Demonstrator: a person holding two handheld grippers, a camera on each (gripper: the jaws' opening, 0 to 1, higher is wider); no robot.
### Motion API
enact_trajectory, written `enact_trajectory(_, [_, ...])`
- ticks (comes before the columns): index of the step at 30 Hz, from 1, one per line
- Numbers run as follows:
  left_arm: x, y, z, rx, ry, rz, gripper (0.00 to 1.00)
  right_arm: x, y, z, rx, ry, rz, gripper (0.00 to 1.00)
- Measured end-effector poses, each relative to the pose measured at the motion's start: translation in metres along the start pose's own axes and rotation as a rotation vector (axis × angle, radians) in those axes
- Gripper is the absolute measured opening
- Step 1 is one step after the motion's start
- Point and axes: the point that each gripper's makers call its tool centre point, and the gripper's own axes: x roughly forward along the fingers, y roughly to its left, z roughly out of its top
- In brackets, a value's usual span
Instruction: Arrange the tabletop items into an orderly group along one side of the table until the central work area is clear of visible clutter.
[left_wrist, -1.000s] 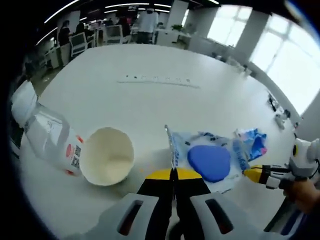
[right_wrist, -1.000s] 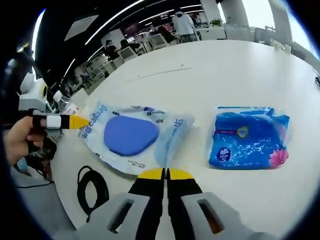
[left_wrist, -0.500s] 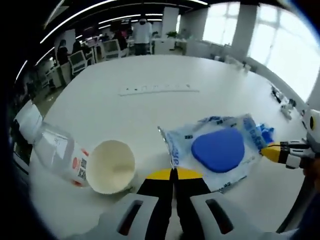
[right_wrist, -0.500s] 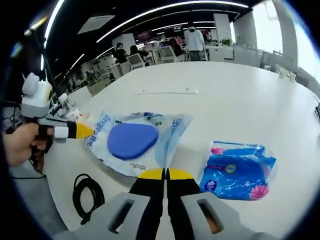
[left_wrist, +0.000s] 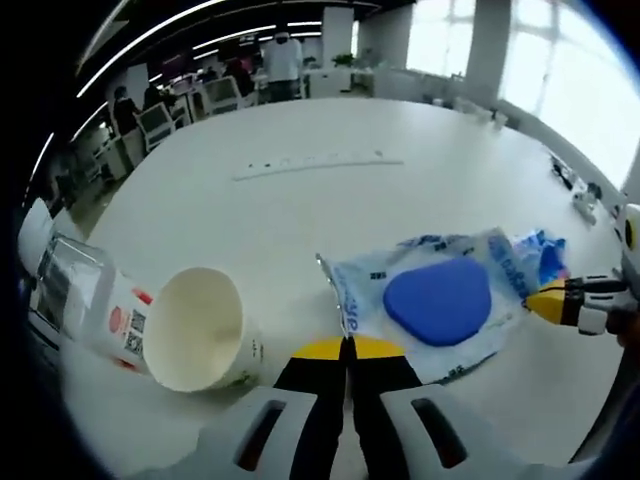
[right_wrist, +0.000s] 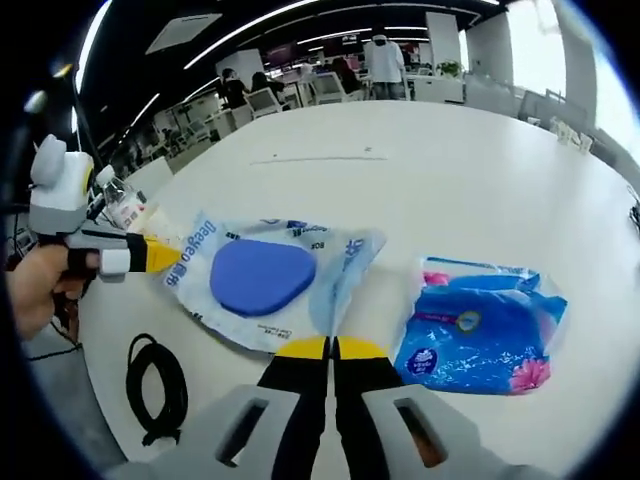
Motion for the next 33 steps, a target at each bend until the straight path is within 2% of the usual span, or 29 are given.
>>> enact_trajectory(6, [0.004,0.001,-0.011,0.000,0.015,0.004,0.00,0.006,-0.002,-0.011,-0.004,0.026,0.004,0.00])
enact_trajectory(11, [0.006,0.001,-0.014,0.012,0.018,0.011,0.00,0.006,-0.004,-0.011,0.008,0.026,0.009,0.00])
enact_trajectory(15, [0.010,0.004,-0.017,0.026,0.020,0.008,0.00,0.007,-0.005,-0.013,0.060,0.031,0.024,0.00])
enact_trajectory(17, [0.010,0.004,-0.017,0.020,0.019,0.010,0.00,0.007,-0.004,-0.014,0.042,0.041,0.025,0.00])
enact_trajectory(21, [0.011,0.002,-0.019,0.066,0.017,0.020,0.00,0.009,-0.002,-0.018,0.013,0.063,0.019,0.00])
enact_trajectory(22, [0.011,0.003,-0.019,0.062,0.015,0.019,0.00,0.010,-0.003,-0.021,0.014,0.070,0.020,0.00])
enact_trajectory(24, [0.011,0.003,-0.021,-0.016,0.009,0.015,0.00,0.010,-0.003,-0.020,0.060,0.049,0.022,0.00])
enact_trajectory(26, [0.011,0.002,-0.022,0.014,0.012,0.016,0.00,0.010,-0.004,-0.020,0.052,0.049,0.022,0.00])
enact_trajectory(27, [0.012,0.003,-0.021,0.054,0.009,0.019,0.00,0.010,-0.004,-0.020,0.047,0.049,0.021,0.00])
enact_trajectory(33, [0.013,0.002,-0.023,0.056,0.010,0.022,0.00,0.009,-0.002,-0.020,0.039,0.058,0.021,0.00])
